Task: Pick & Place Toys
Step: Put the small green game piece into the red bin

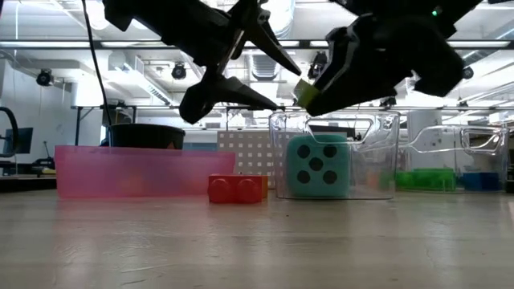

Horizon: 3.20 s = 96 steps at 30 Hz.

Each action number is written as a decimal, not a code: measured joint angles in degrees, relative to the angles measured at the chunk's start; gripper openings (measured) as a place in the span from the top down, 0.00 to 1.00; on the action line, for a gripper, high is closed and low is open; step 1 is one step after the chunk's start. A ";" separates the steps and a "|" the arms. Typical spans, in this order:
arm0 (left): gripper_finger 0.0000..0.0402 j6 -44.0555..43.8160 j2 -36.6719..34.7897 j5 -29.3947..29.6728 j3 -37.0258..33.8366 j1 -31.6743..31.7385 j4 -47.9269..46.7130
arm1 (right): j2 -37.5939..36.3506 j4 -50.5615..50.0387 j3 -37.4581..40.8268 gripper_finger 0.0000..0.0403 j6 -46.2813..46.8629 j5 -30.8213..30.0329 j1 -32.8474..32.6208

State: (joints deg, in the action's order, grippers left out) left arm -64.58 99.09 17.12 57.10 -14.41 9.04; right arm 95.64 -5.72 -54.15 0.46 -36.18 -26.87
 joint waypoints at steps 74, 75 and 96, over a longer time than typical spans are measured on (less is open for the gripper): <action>0.74 3.18 0.07 2.62 -0.12 1.06 -1.68 | 1.60 -8.34 -7.75 0.25 2.56 2.35 5.86; 0.74 3.28 0.07 2.61 -0.11 1.14 -1.68 | 1.60 -10.15 -8.47 0.23 2.59 2.34 5.74; 0.75 8.61 -15.91 14.73 -0.11 5.51 -41.30 | 0.01 -43.44 -23.39 0.20 16.55 2.15 1.89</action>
State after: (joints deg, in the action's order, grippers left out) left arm -55.96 83.18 31.85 56.99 -8.91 -32.26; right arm 95.64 -49.17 -77.54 17.01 -34.04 -24.98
